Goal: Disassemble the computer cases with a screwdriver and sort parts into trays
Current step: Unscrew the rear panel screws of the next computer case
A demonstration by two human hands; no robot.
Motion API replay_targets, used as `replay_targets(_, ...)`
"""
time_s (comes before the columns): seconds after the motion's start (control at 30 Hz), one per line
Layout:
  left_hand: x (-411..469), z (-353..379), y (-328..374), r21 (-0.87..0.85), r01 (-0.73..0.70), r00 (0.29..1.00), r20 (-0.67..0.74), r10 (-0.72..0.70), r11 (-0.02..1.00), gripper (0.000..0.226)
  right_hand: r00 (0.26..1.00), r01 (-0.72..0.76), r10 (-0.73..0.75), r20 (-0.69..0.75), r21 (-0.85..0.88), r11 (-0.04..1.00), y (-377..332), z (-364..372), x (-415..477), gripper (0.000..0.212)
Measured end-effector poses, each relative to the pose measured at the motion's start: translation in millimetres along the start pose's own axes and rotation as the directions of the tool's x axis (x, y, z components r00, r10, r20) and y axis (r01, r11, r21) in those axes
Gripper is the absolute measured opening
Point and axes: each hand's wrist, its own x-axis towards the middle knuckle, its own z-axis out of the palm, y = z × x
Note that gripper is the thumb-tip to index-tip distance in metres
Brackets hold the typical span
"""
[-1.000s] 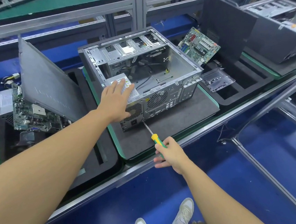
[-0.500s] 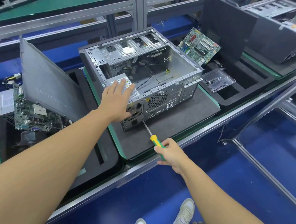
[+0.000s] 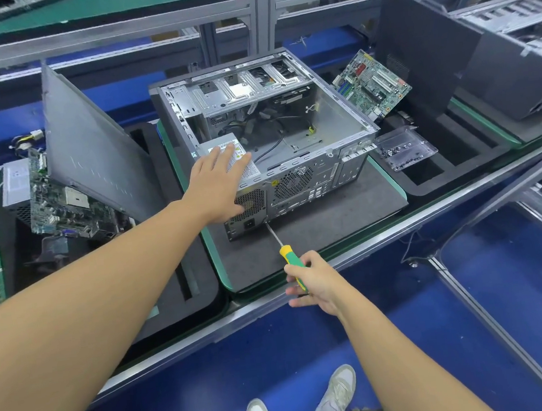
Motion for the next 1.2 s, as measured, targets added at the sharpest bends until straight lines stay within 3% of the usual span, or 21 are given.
replay_targets(0.3,-0.1,1.1,-0.6,0.001,-0.010,1.000,-0.018,0.010,1.000,0.109,0.995,-0.100,0.101,-0.023,0.056,0.993,2.2,5.0,-2.1,0.040)
replay_targets(0.43,-0.6,0.2,-0.7,0.001,-0.009,1.000,-0.017,0.010,1.000,0.109,0.999,-0.036,0.038,-0.024,0.085,0.996,7.1,2.3,-2.5,0.018)
replay_targets(0.6,-0.4,1.0,-0.9,-0.007,-0.012,1.000,-0.004,0.012,1.000,0.108,1.000,0.002,0.000,-0.011,0.102,0.995,0.2,2.3,-2.4,0.034)
replay_targets(0.77,-6.1,-4.1,-3.4,-0.090,-0.036,0.999,0.026,0.038,0.995,0.101,0.998,-0.063,0.055,0.044,0.201,0.978,-9.1,-0.8,0.1,0.036)
replay_targets(0.83,-16.5,-6.7,1.2,-0.167,-0.073,0.995,-0.083,0.060,0.983,0.092,0.998,-0.054,0.049,0.036,0.157,0.986,-8.1,-2.5,2.4,0.030)
replay_targets(0.87,-24.5,-7.4,6.2,-0.211,-0.125,0.974,-0.211,0.079,0.970,0.080,0.999,-0.035,0.032,0.030,0.121,0.992,-6.3,-2.6,3.1,0.026)
replay_targets(0.93,-42.0,-5.1,21.5,-0.280,-0.291,0.856,-0.503,0.119,0.915,0.042,0.999,0.011,-0.016,0.052,0.093,0.996,-1.8,-3.2,5.0,0.014)
replay_targets(0.97,-50.3,-1.4,29.6,-0.316,-0.365,0.803,-0.583,0.124,0.876,0.024,0.997,0.021,-0.029,0.067,0.106,0.994,-0.1,-2.7,4.8,0.014)
replay_targets(1.0,-58.1,3.7,38.4,-0.382,-0.403,0.796,-0.594,0.112,0.832,0.014,0.996,0.019,-0.029,0.080,0.127,0.992,0.8,-1.9,4.8,0.019)
replay_targets(1.1,-69.6,23.5,61.0,-0.658,-0.295,0.894,-0.446,-0.044,0.693,0.011,0.996,0.039,-0.048,0.079,0.117,0.992,-0.1,-0.4,5.4,0.033)
replay_targets(1.2,-63.9,47.6,70.7,-0.814,0.086,0.955,-0.096,-0.280,0.575,0.017,0.993,0.109,-0.113,0.039,0.083,0.991,-3.0,-1.8,7.8,0.030)
